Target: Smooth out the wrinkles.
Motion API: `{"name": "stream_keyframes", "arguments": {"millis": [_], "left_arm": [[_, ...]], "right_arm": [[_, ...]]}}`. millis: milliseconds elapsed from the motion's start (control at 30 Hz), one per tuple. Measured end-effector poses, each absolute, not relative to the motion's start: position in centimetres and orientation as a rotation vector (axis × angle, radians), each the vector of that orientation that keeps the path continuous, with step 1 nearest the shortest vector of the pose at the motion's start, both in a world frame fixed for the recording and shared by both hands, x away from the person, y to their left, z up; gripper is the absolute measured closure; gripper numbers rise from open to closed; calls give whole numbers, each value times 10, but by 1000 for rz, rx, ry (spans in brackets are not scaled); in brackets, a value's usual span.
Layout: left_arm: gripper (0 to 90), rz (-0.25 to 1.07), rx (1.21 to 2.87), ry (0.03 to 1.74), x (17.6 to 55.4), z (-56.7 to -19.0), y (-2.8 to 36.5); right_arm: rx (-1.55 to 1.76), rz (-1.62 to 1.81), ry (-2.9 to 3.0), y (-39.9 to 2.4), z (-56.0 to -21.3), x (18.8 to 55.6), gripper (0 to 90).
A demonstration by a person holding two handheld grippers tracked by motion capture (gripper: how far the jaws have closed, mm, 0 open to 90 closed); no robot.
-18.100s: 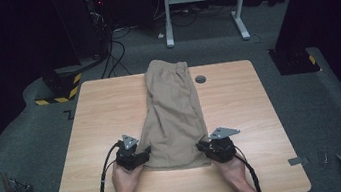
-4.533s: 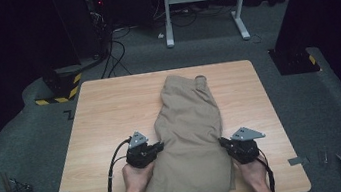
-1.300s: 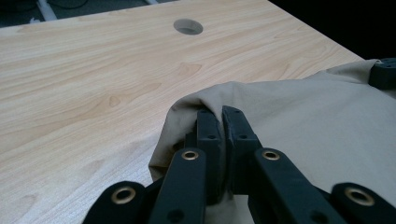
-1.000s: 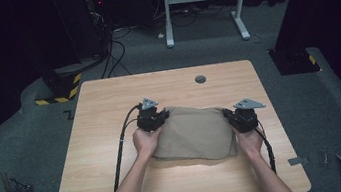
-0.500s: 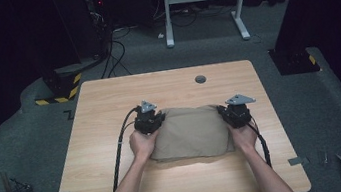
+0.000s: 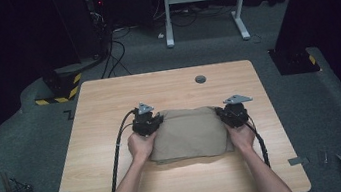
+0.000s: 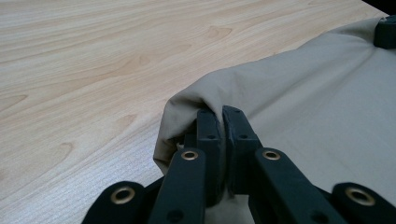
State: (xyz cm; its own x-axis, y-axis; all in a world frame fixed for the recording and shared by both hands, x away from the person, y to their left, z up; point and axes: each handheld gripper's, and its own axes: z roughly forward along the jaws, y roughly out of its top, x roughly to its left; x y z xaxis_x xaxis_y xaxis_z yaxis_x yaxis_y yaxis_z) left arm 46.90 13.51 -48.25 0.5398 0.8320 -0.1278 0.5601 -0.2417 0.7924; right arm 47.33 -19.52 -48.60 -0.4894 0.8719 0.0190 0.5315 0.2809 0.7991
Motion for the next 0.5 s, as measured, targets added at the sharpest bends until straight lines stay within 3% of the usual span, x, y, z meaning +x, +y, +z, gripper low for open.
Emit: {"name": "stream_keyframes", "arguments": {"millis": [500], "left_arm": [[861,395,1956,1143,470,-493,137]], "right_arm": [[1253,977,2181,-189,-503,477,862]]}}
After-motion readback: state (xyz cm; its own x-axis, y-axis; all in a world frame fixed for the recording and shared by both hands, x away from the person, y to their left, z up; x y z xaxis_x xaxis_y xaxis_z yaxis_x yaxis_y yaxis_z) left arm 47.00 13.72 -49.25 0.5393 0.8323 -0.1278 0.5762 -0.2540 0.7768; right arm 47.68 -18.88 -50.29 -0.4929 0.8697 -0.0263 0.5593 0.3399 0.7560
